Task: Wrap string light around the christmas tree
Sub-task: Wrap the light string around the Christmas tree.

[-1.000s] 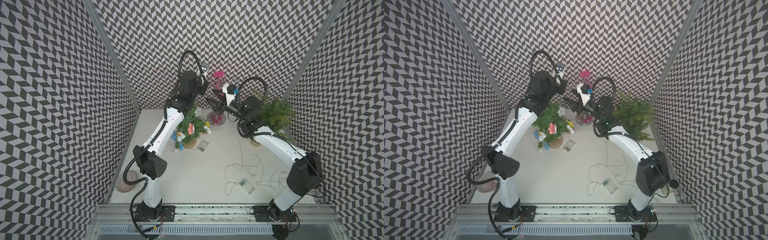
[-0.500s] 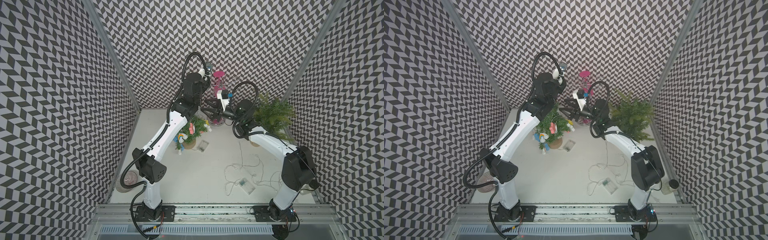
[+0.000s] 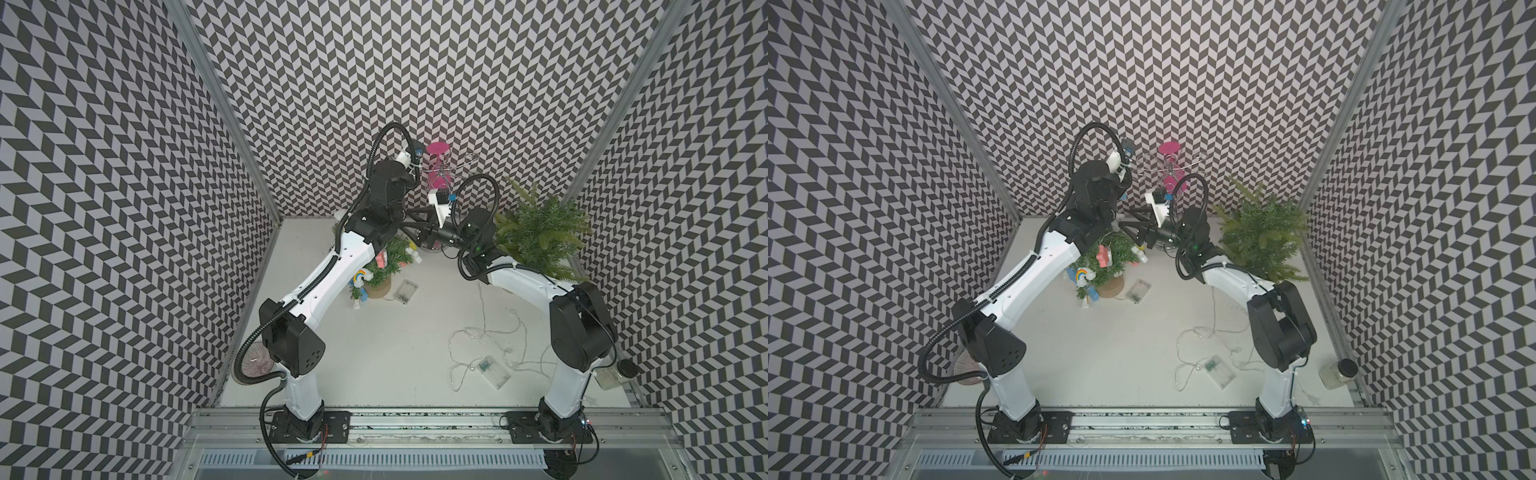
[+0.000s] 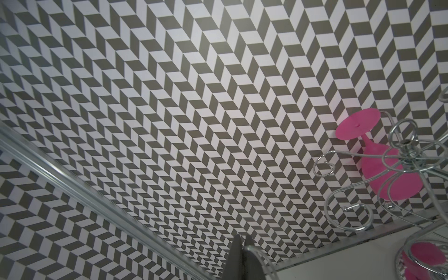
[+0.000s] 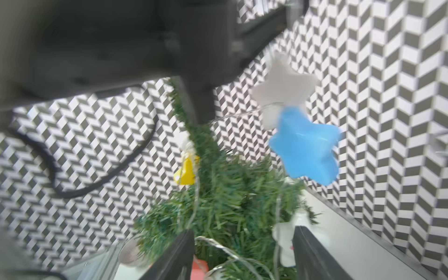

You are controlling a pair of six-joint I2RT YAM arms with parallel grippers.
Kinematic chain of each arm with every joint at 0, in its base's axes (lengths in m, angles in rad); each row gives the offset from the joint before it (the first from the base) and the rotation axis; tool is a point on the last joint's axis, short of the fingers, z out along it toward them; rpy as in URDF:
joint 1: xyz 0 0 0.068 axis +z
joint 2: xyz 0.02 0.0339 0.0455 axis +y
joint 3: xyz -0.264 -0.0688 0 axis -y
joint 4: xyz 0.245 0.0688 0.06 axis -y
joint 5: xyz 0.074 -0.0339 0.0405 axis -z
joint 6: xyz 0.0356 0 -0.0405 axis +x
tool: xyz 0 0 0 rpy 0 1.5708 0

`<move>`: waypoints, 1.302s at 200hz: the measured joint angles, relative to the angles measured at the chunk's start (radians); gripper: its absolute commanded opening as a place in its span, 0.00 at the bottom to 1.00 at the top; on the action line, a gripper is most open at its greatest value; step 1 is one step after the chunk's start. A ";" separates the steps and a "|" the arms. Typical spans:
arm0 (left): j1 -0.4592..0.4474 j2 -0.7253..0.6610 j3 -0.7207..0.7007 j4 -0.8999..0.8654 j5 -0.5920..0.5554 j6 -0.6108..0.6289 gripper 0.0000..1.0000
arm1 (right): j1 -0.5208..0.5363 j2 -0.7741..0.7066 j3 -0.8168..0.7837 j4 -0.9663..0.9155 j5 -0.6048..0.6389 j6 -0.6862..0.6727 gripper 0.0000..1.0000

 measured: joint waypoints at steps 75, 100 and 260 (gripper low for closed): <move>-0.043 -0.005 0.034 0.019 -0.206 -0.036 0.00 | 0.014 0.096 0.039 0.087 -0.040 0.119 0.67; -0.060 -0.051 -0.030 -0.013 -0.214 -0.129 0.00 | 0.018 0.110 0.039 0.058 -0.036 0.120 0.67; -0.049 -0.260 -0.292 -0.203 -0.078 -0.515 0.00 | 0.045 0.109 0.045 0.026 0.034 0.088 0.68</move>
